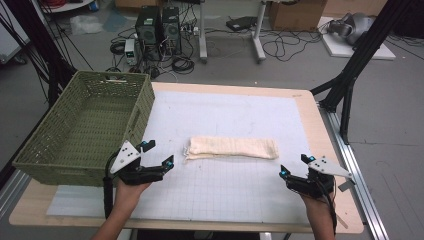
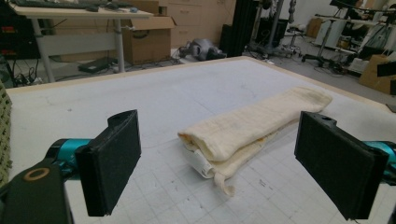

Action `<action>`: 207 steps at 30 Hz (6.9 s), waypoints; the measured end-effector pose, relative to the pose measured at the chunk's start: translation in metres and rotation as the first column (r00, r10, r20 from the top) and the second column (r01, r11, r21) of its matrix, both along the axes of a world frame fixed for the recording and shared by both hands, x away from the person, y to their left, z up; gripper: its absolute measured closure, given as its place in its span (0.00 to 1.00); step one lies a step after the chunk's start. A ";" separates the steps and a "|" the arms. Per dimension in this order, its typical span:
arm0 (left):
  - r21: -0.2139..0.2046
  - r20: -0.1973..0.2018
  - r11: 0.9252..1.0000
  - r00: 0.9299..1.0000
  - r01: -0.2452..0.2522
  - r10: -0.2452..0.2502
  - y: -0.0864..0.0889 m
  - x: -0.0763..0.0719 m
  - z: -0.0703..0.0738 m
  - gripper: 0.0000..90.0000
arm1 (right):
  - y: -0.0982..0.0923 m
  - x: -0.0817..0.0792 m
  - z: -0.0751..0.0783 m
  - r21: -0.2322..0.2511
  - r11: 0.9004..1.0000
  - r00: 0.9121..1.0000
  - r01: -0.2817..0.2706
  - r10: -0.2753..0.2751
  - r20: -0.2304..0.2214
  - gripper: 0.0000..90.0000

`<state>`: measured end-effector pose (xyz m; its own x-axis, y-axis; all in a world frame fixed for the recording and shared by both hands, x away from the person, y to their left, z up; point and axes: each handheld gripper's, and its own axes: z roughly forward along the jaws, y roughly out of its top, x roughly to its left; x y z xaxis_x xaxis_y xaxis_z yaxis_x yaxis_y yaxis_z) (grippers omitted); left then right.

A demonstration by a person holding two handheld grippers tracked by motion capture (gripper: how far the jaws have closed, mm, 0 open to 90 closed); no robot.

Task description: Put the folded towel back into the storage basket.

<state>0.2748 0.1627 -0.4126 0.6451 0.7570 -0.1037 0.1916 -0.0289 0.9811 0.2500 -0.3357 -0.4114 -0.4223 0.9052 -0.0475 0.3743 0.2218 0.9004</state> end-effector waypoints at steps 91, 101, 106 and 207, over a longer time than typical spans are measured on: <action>0.140 -0.287 0.988 0.958 0.061 -0.019 -0.053 0.105 -0.010 0.25 | 0.001 0.004 -0.005 0.001 1.000 1.000 -0.020 0.020 -0.020 0.18; 0.194 -0.356 0.978 0.934 0.075 -0.001 -0.062 0.112 -0.027 0.29 | 0.001 0.005 -0.006 0.001 1.000 0.999 -0.022 0.022 -0.025 0.18; 0.241 -0.389 0.965 0.921 0.108 -0.006 -0.070 0.112 -0.033 0.33 | 0.001 0.005 -0.006 0.000 1.000 0.999 -0.022 0.022 -0.027 0.18; 0.137 -0.111 0.969 0.975 0.205 -0.191 -0.049 0.045 0.006 0.90 | 0.019 0.067 -0.006 0.114 0.981 0.986 -0.155 0.160 -0.043 0.88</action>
